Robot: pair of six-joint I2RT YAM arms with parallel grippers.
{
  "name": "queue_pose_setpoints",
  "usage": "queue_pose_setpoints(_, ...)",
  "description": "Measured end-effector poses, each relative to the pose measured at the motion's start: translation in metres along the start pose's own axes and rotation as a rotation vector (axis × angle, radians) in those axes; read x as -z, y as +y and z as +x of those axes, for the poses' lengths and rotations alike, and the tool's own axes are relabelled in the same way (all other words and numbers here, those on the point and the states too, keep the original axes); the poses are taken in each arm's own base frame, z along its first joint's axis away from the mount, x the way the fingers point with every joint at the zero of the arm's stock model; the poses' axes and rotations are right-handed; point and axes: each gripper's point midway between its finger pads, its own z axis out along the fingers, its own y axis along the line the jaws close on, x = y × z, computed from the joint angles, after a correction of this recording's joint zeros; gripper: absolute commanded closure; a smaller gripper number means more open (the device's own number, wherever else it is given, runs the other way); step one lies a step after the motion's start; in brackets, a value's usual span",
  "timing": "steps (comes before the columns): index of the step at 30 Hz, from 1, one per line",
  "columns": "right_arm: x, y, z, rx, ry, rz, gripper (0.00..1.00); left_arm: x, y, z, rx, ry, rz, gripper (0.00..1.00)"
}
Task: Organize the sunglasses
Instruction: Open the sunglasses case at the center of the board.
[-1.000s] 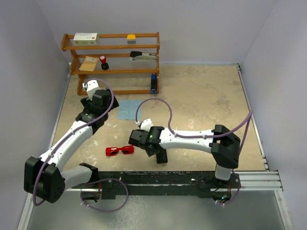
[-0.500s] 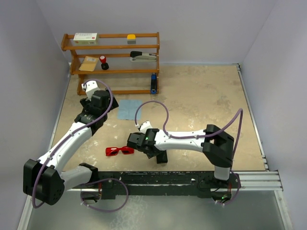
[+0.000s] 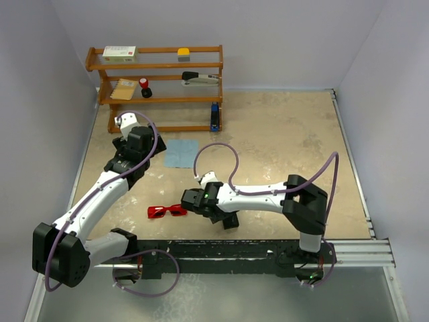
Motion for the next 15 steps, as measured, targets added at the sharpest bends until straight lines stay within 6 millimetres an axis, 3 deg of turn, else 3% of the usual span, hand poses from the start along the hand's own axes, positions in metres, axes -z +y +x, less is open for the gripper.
queue_pose_setpoints(15,0.010,-0.023,0.000,-0.043,-0.030,0.046,0.44,0.000,-0.001,0.001,0.000,0.003,0.006,0.03)
